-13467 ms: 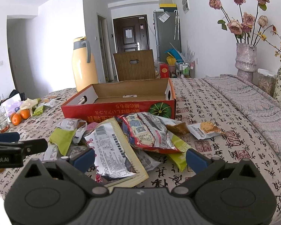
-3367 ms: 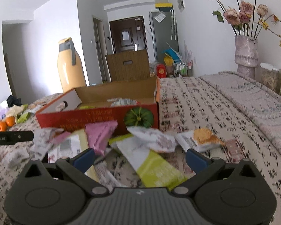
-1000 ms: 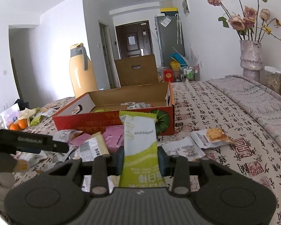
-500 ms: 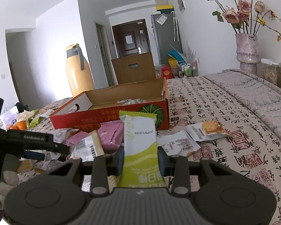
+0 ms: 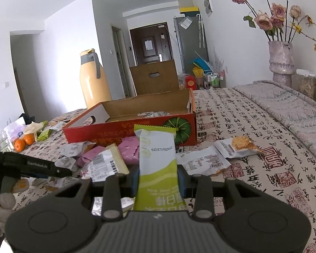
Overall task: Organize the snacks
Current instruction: 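Grasp a white wrapped pastry with the left tool while the right tool holds the bar, then lower the pastry and bar into the box and open both tools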
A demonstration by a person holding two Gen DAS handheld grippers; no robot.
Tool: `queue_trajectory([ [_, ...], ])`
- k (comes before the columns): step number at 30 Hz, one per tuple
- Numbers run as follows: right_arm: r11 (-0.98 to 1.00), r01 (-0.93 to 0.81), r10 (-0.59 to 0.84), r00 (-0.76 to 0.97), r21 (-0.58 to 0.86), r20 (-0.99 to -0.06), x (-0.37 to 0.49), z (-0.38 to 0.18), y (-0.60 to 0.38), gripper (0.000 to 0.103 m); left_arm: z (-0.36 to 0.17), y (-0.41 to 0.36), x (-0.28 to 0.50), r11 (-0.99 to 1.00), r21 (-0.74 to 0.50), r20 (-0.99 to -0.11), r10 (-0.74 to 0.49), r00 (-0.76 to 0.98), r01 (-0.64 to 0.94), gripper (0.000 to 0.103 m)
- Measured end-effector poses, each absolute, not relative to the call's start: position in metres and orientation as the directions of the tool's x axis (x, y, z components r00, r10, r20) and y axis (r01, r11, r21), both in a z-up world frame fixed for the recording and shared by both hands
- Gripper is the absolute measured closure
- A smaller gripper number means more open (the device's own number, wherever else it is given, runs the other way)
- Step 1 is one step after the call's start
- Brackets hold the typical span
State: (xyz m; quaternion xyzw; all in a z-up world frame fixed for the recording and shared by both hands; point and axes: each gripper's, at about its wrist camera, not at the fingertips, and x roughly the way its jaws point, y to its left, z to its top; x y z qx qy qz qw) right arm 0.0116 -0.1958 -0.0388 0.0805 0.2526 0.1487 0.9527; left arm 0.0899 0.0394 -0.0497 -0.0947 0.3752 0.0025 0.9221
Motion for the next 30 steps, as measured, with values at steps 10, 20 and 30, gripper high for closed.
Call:
queue_trajectory([
  [10,0.940,-0.253,0.331,0.832,0.227,-0.445,0.005,-0.031,-0.197,0.068,-0.025,0.029,0.069,0.990,-0.135,-0.631,-0.055,0.774,-0.041,0.059],
  [20,0.939,-0.263,0.337,0.827,0.221,-0.449,0.022,-0.029,-0.187,0.068,0.000,0.023,0.079,0.991,-0.131,-0.582,-0.078,0.810,0.001,0.059],
  [30,0.934,-0.278,0.350,0.833,0.222,-0.429,0.044,-0.019,-0.175,0.068,0.016,0.019,0.096,0.993,-0.122,-0.555,-0.069,0.829,0.002,0.059],
])
